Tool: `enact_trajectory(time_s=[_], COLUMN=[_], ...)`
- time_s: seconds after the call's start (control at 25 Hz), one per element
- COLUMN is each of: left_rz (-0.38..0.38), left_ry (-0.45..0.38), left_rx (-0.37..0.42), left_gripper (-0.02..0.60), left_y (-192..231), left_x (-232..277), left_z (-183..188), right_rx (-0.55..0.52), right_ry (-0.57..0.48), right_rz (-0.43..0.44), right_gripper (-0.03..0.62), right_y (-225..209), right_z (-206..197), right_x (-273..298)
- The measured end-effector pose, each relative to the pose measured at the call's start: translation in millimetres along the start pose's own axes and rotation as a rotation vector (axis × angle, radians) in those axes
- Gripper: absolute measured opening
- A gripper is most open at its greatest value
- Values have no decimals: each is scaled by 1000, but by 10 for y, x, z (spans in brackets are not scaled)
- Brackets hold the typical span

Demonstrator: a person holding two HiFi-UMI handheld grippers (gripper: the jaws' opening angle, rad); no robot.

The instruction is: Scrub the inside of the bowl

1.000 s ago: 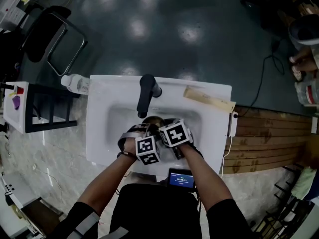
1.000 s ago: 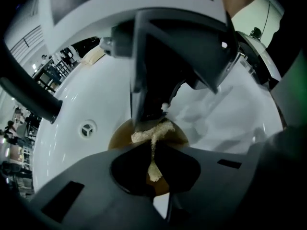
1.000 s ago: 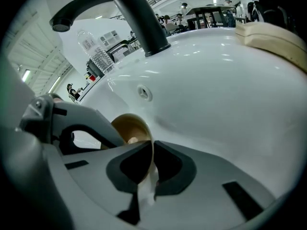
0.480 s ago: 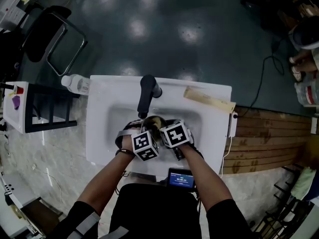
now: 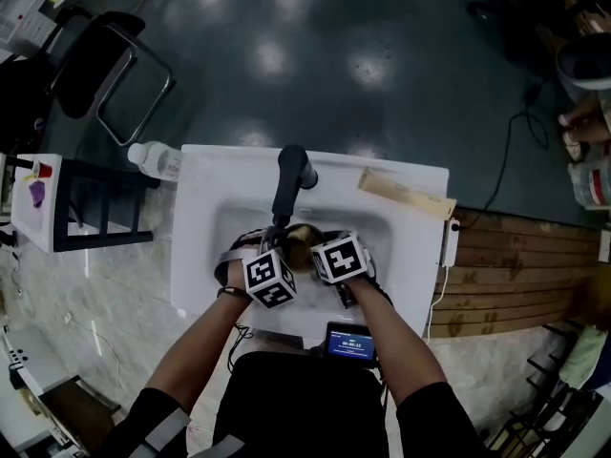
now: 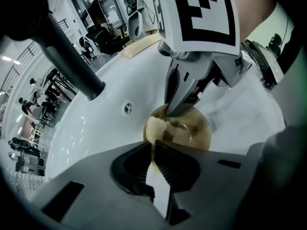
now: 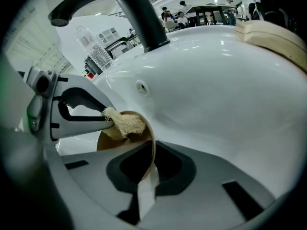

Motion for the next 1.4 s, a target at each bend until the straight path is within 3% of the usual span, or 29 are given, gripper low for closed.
enact_trajectory(time_s=[0.52, 0.96, 1.4], left_rz=[-19, -86, -104], left_ry=[35, 6, 13], left_rx=[114, 167, 208], left_gripper=[18, 18, 17], left_y=[-218, -571, -568], left_x=[-138, -113, 7], left_z=[-166, 37, 237], right_rx=[35, 79, 106], right_ry=[-9, -13, -18], right_rz=[-3, 0, 26], right_gripper=[18, 18, 18], right_y=[-1, -4, -15], right_z=[50, 32, -5], right_x=[15, 11, -10])
Point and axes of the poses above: the fingertips, and each gripper's own axes: x forward along the fingers, y to its left, z out of its top, the point moved 4 cm from there along -x, backward along the fingers, and after that the axes turned 3 degrees about -z, right-handed, at the moved point
